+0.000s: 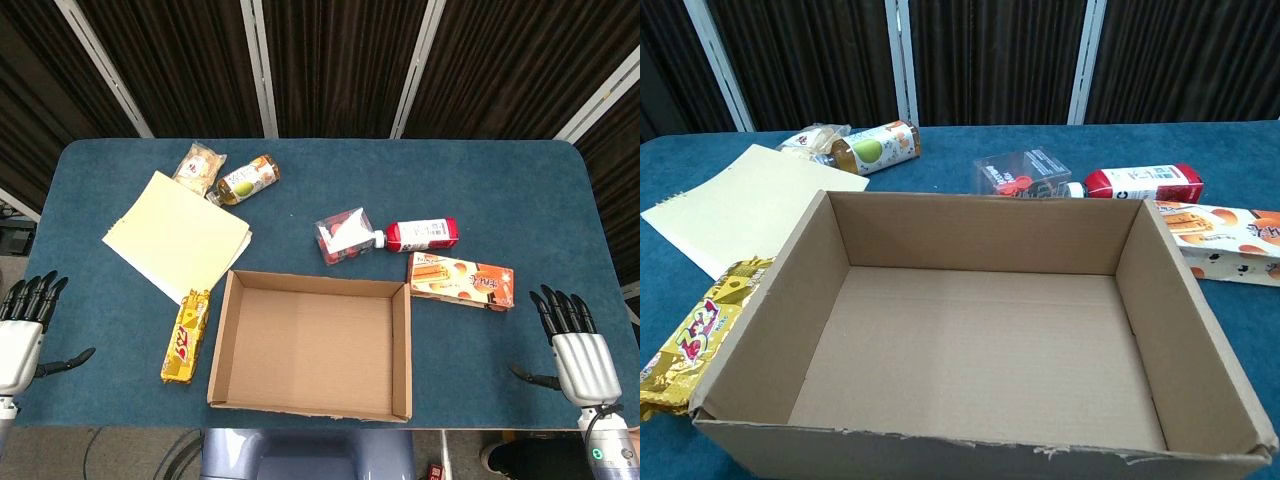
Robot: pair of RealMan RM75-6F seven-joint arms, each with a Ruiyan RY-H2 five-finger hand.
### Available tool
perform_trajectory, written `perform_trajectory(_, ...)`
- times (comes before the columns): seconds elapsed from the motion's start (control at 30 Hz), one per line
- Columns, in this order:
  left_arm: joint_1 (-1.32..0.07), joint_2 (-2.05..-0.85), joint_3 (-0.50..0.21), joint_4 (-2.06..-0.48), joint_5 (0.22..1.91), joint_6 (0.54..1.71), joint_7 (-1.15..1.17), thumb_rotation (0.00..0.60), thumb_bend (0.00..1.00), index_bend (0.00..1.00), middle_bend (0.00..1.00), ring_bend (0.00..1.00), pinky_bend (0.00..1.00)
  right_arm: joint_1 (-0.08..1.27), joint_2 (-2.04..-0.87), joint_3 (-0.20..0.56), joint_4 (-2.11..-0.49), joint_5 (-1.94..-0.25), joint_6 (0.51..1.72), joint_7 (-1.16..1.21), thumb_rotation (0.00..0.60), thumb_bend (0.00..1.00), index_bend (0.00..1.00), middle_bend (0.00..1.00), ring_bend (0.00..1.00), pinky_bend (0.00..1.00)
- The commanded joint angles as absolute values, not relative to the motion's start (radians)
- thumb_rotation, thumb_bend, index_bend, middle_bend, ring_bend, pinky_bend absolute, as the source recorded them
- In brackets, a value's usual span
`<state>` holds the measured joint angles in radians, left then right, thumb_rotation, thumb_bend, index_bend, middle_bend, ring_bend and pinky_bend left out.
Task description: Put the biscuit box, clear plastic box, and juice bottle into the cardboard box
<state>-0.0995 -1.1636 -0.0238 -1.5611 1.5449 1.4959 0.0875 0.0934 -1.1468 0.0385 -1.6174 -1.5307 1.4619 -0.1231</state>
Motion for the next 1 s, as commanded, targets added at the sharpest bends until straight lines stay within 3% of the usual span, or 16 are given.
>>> perform_trajectory(0.03, -0.102, -1.166, -0.024, -1.559, 1.546, 1.494, 0.088, 0.402, 0.00, 0.00, 0.00, 0.00, 0.00, 0.094, -1.144, 0.039, -1.619, -1.526, 1.457, -0.125, 0.600, 0.00, 0.00, 0.00, 0.00, 0.00)
perform_trajectory(0.3, -0.102, -1.171, -0.032, -1.552, 1.558, 1.517, 0.071, 0.400, 0.00, 0.00, 0.00, 0.00, 0.00, 0.103, -1.142, 0.040, -1.616, -1.513, 1.430, -0.117, 0.600, 0.00, 0.00, 0.00, 0.00, 0.00)
perform_trajectory(0.43, -0.099, -1.171, -0.035, -1.555, 1.562, 1.529, 0.061, 0.398, 0.00, 0.00, 0.00, 0.00, 0.00, 0.152, -1.125, 0.052, -1.617, -1.503, 1.353, -0.108, 0.600, 0.00, 0.00, 0.00, 0.00, 0.00)
perform_trajectory(0.83, -0.122, -1.199, -0.056, -1.548, 1.506, 1.477, 0.117, 0.402, 0.00, 0.00, 0.00, 0.00, 0.00, 0.430, -1.116, 0.135, -1.544, -1.329, 0.890, -0.151, 0.600, 0.00, 0.00, 0.00, 0.00, 0.00)
perform_trajectory(1.0, -0.132, -1.213, -0.064, -1.533, 1.468, 1.445, 0.143, 0.400, 0.00, 0.00, 0.00, 0.00, 0.00, 0.504, -1.154, 0.154, -1.468, -1.269, 0.787, -0.176, 0.600, 0.00, 0.00, 0.00, 0.00, 0.00)
